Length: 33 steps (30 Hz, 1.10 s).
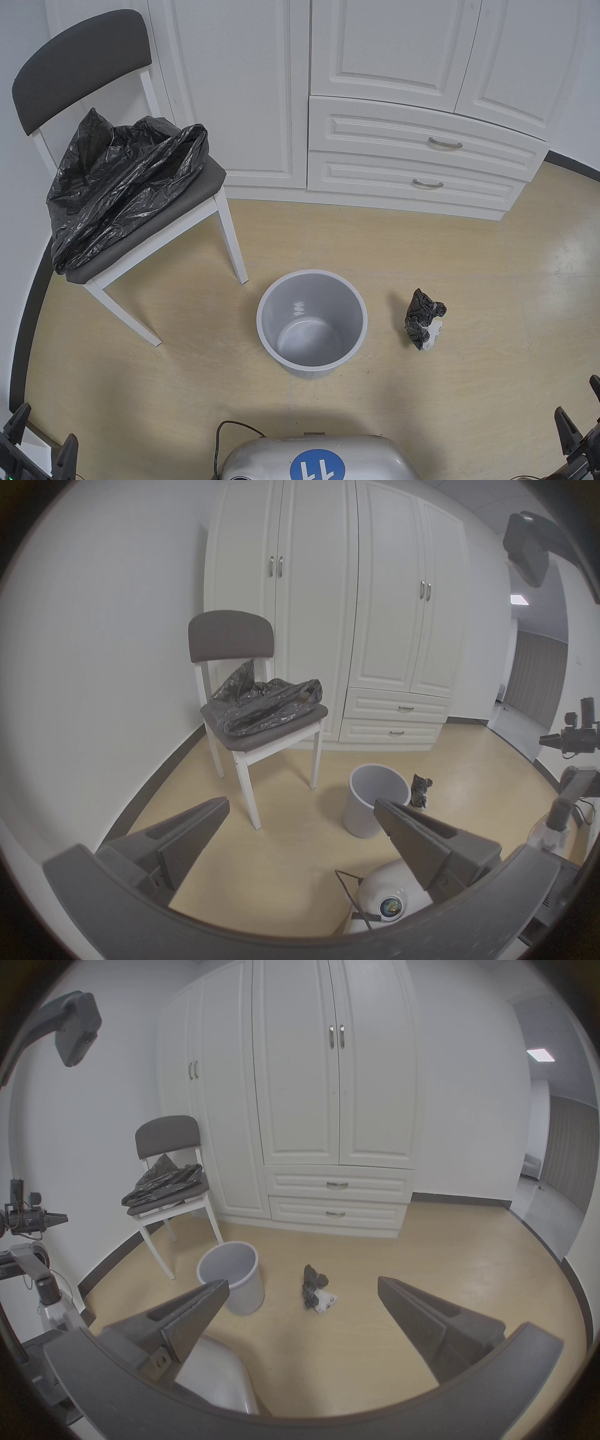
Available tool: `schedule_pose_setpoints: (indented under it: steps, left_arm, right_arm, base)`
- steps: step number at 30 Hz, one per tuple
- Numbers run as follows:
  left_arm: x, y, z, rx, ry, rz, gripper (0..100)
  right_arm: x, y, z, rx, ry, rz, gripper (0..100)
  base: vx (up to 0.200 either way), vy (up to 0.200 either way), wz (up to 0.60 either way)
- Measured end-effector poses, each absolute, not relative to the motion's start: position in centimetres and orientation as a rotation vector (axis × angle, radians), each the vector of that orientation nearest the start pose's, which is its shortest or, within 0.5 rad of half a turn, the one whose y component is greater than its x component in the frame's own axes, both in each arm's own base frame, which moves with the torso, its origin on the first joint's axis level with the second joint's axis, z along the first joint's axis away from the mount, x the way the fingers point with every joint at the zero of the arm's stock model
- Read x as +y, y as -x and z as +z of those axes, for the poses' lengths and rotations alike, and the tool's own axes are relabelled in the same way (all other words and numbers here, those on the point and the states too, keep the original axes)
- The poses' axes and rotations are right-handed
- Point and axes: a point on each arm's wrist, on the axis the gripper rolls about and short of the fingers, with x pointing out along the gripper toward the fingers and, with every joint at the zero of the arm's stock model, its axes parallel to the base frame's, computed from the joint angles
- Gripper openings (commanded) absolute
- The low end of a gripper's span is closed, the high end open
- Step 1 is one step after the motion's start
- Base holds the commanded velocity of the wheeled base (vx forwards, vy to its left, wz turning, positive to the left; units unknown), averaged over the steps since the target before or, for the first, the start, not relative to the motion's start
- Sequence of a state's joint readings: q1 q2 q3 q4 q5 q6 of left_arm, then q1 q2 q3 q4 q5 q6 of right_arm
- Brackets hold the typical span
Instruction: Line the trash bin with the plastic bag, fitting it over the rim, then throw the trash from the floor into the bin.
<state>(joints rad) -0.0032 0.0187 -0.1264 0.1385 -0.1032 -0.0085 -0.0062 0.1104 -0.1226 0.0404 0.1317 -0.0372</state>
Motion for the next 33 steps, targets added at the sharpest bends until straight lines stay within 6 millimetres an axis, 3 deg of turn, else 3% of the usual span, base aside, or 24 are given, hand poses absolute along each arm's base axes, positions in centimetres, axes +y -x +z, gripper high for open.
schedule_pose_setpoints:
  steps: [13,22,28,33]
  left_arm:
    - [-0.2,2.3,13.0,0.174,0.019,-0.103,100]
    - [-0.1,-1.1,15.5,0.347,0.026,-0.057,100]
    - [-0.1,-3.3,17.3,0.404,0.022,-0.035,100]
    - [0.0,-5.5,18.7,0.407,0.010,-0.015,100]
  right_arm:
    - [0.3,-0.7,12.9,0.247,0.023,0.159,100]
    - [0.6,-4.1,16.1,0.339,0.022,0.214,100]
    - [1.1,-7.5,19.2,0.228,-0.046,0.221,100]
    - [1.7,-10.7,20.0,0.204,-0.107,0.178,100]
  base:
    - [0.000,0.000,0.00]
    - [0.000,0.000,0.00]
    - [0.000,0.000,0.00]
    - [0.000,0.000,0.00]
